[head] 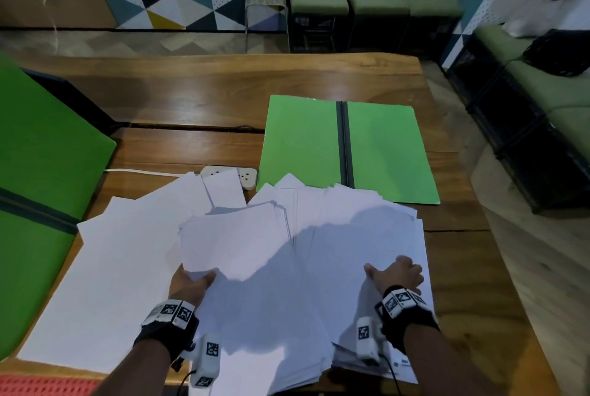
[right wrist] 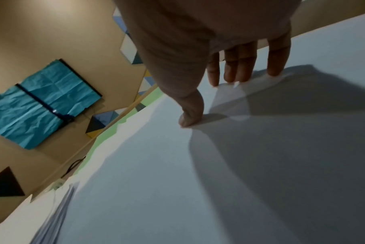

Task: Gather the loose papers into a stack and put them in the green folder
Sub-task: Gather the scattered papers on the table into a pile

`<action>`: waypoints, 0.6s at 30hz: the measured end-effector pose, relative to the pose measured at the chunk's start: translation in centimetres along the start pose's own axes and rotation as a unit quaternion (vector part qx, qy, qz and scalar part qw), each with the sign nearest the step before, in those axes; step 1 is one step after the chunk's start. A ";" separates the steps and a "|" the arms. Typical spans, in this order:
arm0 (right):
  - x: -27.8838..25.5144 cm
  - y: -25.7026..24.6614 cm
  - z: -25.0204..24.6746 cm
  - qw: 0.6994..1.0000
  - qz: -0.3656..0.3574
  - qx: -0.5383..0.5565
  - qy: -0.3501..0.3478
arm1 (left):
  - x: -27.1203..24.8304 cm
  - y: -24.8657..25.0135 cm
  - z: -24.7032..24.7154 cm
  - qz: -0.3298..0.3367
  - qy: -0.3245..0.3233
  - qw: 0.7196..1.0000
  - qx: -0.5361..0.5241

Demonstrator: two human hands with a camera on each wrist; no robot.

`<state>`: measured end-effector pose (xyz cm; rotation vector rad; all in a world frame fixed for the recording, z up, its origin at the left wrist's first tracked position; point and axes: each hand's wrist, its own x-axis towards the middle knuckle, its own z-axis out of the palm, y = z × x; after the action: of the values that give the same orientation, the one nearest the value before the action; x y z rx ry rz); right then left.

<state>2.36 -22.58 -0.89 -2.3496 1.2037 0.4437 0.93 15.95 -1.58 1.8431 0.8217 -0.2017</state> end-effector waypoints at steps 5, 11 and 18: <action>0.0 -0.8 0.3 0.999 -0.037 -0.005 -0.015 | -0.6 0.8 0.1 -0.001 -0.006 1.000 -0.001; -0.4 -1.0 0.3 0.993 0.059 0.104 0.020 | -0.1 0.5 0.0 -0.007 -0.010 1.000 0.008; -0.8 -2.3 -0.1 0.992 -0.079 0.082 -0.062 | 0.2 -0.4 0.1 -0.013 -0.011 1.000 0.001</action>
<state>3.83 -20.94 0.13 -2.2201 0.9519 0.4137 0.87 16.09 -2.05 1.8296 0.8309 -0.2406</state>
